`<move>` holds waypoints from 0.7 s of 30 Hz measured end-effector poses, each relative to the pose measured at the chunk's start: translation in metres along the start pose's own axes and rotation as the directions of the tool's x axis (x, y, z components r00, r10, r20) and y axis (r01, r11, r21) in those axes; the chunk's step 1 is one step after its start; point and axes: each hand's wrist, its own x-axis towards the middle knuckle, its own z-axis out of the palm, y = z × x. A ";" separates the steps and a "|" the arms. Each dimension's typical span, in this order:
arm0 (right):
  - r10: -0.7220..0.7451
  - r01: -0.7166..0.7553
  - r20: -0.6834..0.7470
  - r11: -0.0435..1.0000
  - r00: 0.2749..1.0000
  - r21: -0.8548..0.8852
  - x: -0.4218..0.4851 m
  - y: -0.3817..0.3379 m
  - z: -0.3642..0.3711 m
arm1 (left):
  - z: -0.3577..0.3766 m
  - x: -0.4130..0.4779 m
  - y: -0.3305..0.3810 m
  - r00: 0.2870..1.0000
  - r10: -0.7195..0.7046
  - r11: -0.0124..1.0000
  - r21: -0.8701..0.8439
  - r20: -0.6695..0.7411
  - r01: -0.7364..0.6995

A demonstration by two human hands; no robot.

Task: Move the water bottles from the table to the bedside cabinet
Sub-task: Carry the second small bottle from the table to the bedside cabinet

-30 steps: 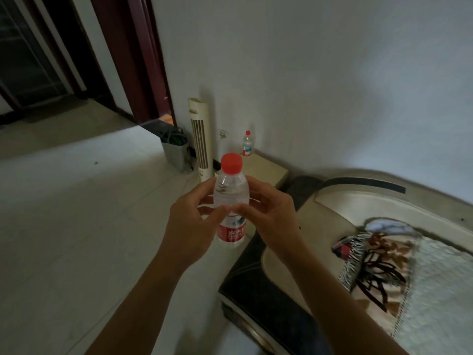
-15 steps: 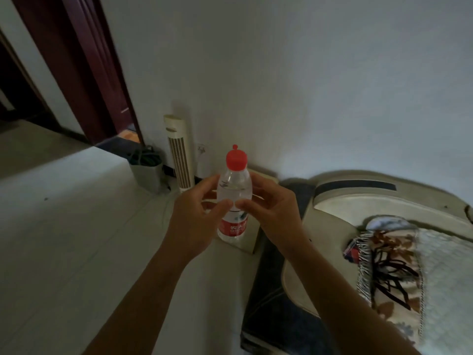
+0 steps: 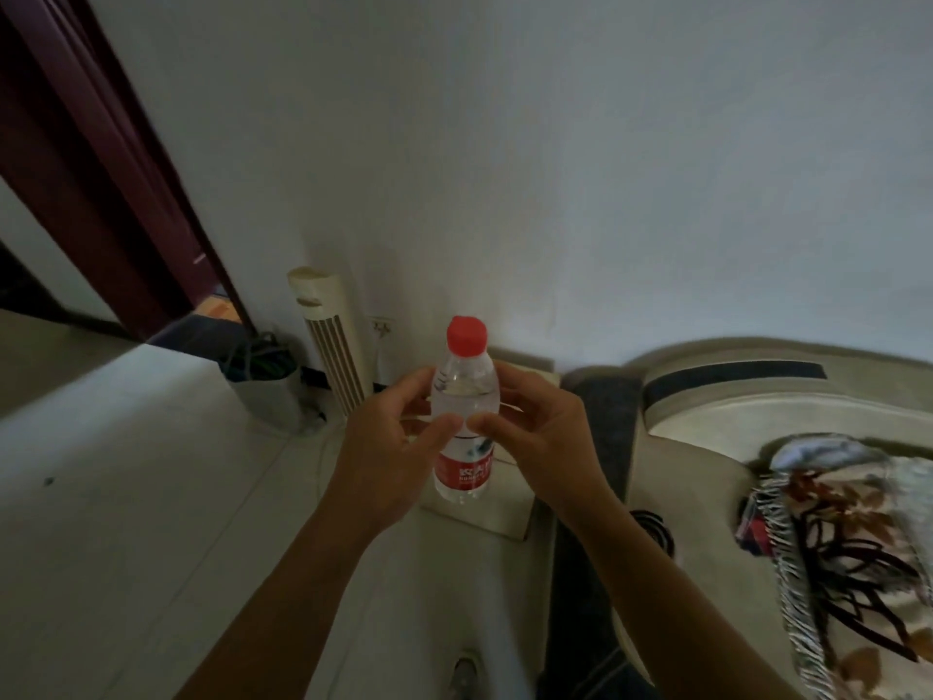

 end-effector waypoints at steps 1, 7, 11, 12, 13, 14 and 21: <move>-0.003 0.003 -0.006 1.000 1.000 -0.003 0.016 0.004 0.001 | -0.002 0.016 -0.002 1.000 0.000 1.000 0.002 0.013 0.000; -0.019 0.019 -0.073 1.000 0.997 -0.011 0.104 0.022 -0.007 | -0.004 0.115 -0.007 0.996 0.023 0.999 0.039 0.086 -0.026; -0.016 0.012 -0.131 0.999 0.991 -0.032 0.143 0.028 -0.018 | 0.005 0.166 -0.011 0.992 0.014 1.000 0.017 0.129 -0.016; -0.017 0.011 -0.141 0.999 0.990 -0.044 0.152 0.030 -0.021 | 0.006 0.177 -0.012 0.990 0.017 1.000 0.013 0.139 -0.019; -0.017 0.009 -0.148 0.999 0.989 -0.053 0.161 0.032 -0.024 | 0.008 0.188 -0.012 0.989 0.024 1.000 0.011 0.148 -0.026; -0.015 0.006 -0.159 0.998 0.987 -0.055 0.170 0.033 -0.026 | 0.010 0.199 -0.013 0.987 0.029 0.999 0.011 0.156 -0.031; 0.008 -0.029 -0.245 0.996 0.969 -0.085 0.227 0.051 -0.029 | 0.016 0.273 -0.035 0.974 0.059 0.998 -0.009 0.217 -0.058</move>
